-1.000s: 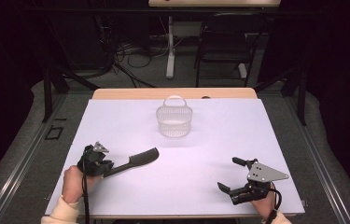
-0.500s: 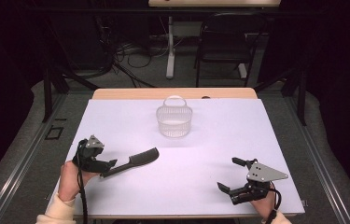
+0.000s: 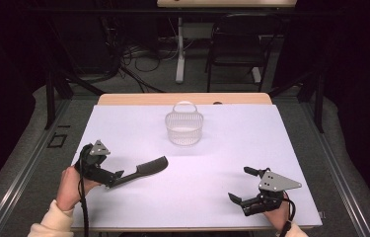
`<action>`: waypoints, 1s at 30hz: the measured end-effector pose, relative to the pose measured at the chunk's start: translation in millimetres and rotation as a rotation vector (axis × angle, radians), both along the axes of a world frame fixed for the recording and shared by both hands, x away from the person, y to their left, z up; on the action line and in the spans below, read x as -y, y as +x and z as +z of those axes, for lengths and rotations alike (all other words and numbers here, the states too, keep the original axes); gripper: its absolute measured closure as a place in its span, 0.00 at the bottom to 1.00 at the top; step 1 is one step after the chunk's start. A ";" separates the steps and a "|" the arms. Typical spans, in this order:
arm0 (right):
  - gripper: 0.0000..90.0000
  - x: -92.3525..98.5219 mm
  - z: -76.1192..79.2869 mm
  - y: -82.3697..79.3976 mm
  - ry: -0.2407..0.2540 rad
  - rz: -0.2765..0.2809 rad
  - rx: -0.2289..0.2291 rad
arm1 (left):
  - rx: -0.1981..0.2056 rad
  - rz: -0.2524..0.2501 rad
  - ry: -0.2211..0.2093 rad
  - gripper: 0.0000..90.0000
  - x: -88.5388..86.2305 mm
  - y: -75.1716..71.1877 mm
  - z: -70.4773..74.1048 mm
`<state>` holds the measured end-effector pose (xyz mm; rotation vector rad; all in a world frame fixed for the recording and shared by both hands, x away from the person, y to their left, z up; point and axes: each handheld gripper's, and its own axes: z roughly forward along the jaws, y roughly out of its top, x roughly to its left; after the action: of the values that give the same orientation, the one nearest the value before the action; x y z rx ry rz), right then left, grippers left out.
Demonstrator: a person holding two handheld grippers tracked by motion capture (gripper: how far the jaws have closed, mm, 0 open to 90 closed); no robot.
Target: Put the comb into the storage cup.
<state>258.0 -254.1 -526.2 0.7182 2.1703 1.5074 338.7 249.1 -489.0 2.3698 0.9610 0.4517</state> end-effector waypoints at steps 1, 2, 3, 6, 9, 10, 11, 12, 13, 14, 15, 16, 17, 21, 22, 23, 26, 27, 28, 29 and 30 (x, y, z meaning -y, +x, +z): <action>0.00 0.1 0.0 0.1 -0.003 -0.001 -0.005 | 0.001 -0.009 0.001 0.00 1.6 0.4 0.4; 0.00 0.2 -0.3 0.4 -0.001 0.002 -0.004 | -0.004 -0.023 0.010 0.00 2.9 0.9 1.0; 0.00 0.2 -0.3 0.2 0.000 0.000 -0.004 | -0.006 -0.028 0.018 0.00 4.8 1.0 1.3; 0.00 1.1 0.0 0.1 0.003 -0.002 -0.002 | -0.010 -0.055 0.033 0.00 9.0 1.3 2.7; 0.00 0.6 0.0 0.1 0.005 0.003 0.001 | -0.020 -0.076 0.048 0.00 13.7 1.5 3.8; 0.00 0.6 0.3 -0.2 -0.002 0.002 -0.003 | -0.026 -0.086 0.055 0.00 15.4 1.4 4.1; 0.00 0.6 0.4 -0.2 -0.004 0.001 -0.005 | -0.030 -0.093 0.062 0.00 17.3 1.7 4.3; 0.00 0.5 0.1 -0.1 -0.001 0.002 -0.005 | -0.033 -0.099 0.072 0.00 19.2 2.0 4.4; 0.00 0.5 -0.1 0.0 0.002 -0.001 -0.003 | -0.036 -0.107 0.084 0.00 21.0 2.6 4.5; 0.00 1.0 0.1 0.1 0.000 0.000 -0.005 | -0.040 -0.112 0.087 0.00 23.0 2.9 4.4; 0.00 1.1 0.1 0.1 0.000 0.000 -0.005 | -0.041 -0.120 0.095 0.00 24.8 3.5 4.3; 0.00 1.2 0.1 0.1 -0.003 -0.001 -0.007 | -0.046 -0.124 0.099 0.00 26.8 3.9 4.2; 0.00 1.1 -0.1 0.3 -0.001 0.001 -0.007 | -0.048 -0.132 0.108 0.00 28.7 4.5 4.1; 0.00 0.8 -0.3 0.7 -0.001 0.002 -0.010 | -0.063 -0.157 0.132 0.00 36.3 6.3 2.2; 0.00 0.7 -0.4 0.7 -0.001 0.001 -0.010 | -0.066 -0.161 0.135 0.00 38.1 6.5 1.3; 0.00 0.7 -0.5 0.6 -0.002 0.002 -0.012 | -0.072 -0.166 0.145 0.00 39.6 6.9 0.4; 0.00 1.4 -0.4 0.0 -0.001 0.001 -0.013 | -0.084 -0.172 0.159 0.00 44.1 7.0 -2.8; 0.00 1.5 -0.4 0.0 0.000 0.000 -0.013 | -0.085 -0.173 0.164 0.00 45.0 7.3 -3.7; 0.00 1.5 -0.5 0.3 -0.001 0.000 -0.011 | -0.090 -0.177 0.172 0.01 45.9 7.8 -4.7; 0.00 1.2 -0.5 0.4 -0.002 0.001 -0.013 | -0.098 -0.188 0.193 0.01 46.9 8.7 -5.6; 0.00 0.8 -0.6 0.4 -0.003 0.004 -0.014 | -0.105 -0.197 0.203 0.03 48.0 9.2 -6.5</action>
<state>258.4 -254.9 -526.8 0.7263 2.1852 1.5049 347.9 201.2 -495.4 2.6640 0.7455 0.3658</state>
